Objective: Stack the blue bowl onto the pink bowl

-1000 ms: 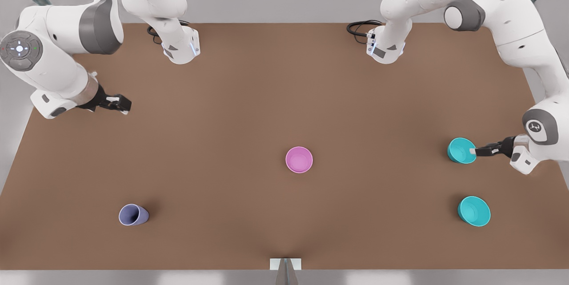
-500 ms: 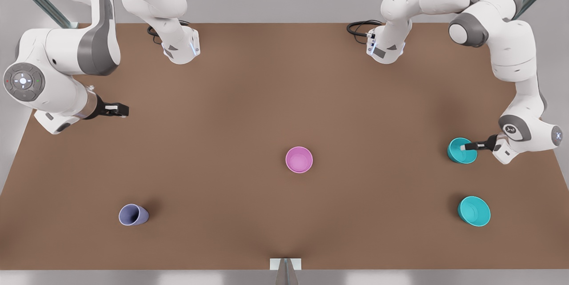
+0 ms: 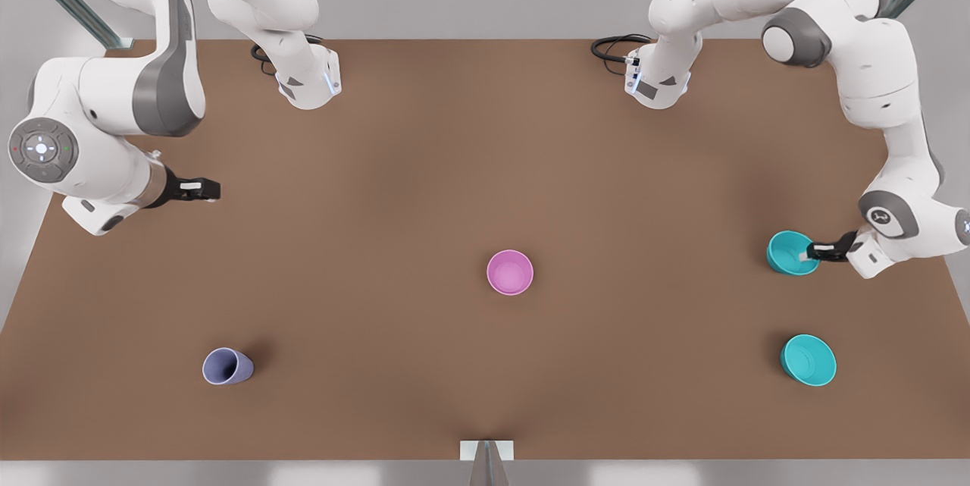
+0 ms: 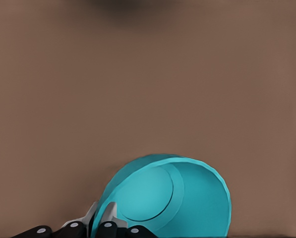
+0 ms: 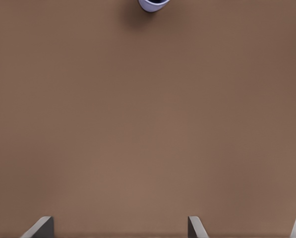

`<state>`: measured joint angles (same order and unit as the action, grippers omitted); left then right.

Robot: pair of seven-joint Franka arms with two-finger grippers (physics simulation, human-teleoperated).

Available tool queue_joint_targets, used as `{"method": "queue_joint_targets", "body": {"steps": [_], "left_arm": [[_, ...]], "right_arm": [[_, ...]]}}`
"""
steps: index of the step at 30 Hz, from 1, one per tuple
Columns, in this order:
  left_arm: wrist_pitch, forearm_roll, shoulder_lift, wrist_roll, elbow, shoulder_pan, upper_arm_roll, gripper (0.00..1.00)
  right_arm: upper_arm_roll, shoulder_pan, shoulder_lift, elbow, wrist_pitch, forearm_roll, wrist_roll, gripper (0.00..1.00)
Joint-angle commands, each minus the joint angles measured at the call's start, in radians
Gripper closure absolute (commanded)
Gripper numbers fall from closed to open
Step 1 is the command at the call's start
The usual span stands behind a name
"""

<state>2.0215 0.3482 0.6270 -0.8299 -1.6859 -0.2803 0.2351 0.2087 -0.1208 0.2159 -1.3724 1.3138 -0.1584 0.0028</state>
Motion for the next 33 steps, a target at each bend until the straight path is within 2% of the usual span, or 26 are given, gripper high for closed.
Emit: {"method": "queue_joint_targets", "body": {"steps": [1, 3, 5, 6, 7, 9, 10, 12, 14, 32, 33], "left_arm": [[-0.139, 0.0, -0.065, 0.121, -0.052, 0.091, 0.0, 0.79], [-0.139, 0.001, -0.142, 0.383, -0.104, 0.329, 0.0, 0.79], [-0.073, 0.017, -0.138, 0.681, -0.092, 0.572, -0.011, 0.79], [-0.073, 0.021, -0.109, 0.777, -0.042, 0.67, -0.011, 0.79], [-0.075, 0.023, -0.086, 0.868, 0.009, 0.697, -0.025, 0.79], [-0.076, 0.021, 0.056, 1.285, 0.233, 0.757, -0.154, 0.79], [-0.075, 0.02, 0.111, 1.442, 0.311, 0.783, -0.178, 0.79], [-0.073, 0.02, 0.188, 1.634, 0.431, 0.802, -0.197, 0.79], [-0.053, 0.021, 0.195, 1.689, 0.434, 0.802, -0.229, 0.79], [-0.015, 0.011, 0.209, 1.681, 0.396, 0.803, -0.231, 0.79], [-0.015, 0.011, 0.211, 1.68, 0.393, 0.803, -0.231, 0.0]], "right_arm": [[0.001, 0.0, -0.001, 0.0, -0.001, 0.0, -0.037, 0.0], [0.0, 0.0, -0.001, 0.001, -0.001, 0.0, -0.037, 0.0], [0.0, 0.0, 0.005, 0.001, -0.002, 0.0, -0.037, 0.0], [0.0, 0.0, 0.011, 0.01, -0.004, 0.0, -0.037, 0.0], [0.0, 0.0, 0.014, 0.013, -0.005, 0.0, -0.037, 0.0], [0.0, -0.002, 0.016, 0.013, -0.005, 0.0, -0.037, 0.0], [0.0, -0.002, 0.017, 0.013, -0.007, 0.0, -0.037, 0.0], [0.0, -0.002, 0.017, 0.012, -0.007, 0.0, -0.037, 0.0], [0.0, -0.002, 0.019, 0.012, -0.005, 0.0, -0.037, 0.0], [0.0, -0.002, 0.037, 0.012, -0.004, 0.0, -0.038, 0.0], [0.0, -0.002, 0.037, 0.012, -0.004, 0.0, -0.038, 0.0]]}}
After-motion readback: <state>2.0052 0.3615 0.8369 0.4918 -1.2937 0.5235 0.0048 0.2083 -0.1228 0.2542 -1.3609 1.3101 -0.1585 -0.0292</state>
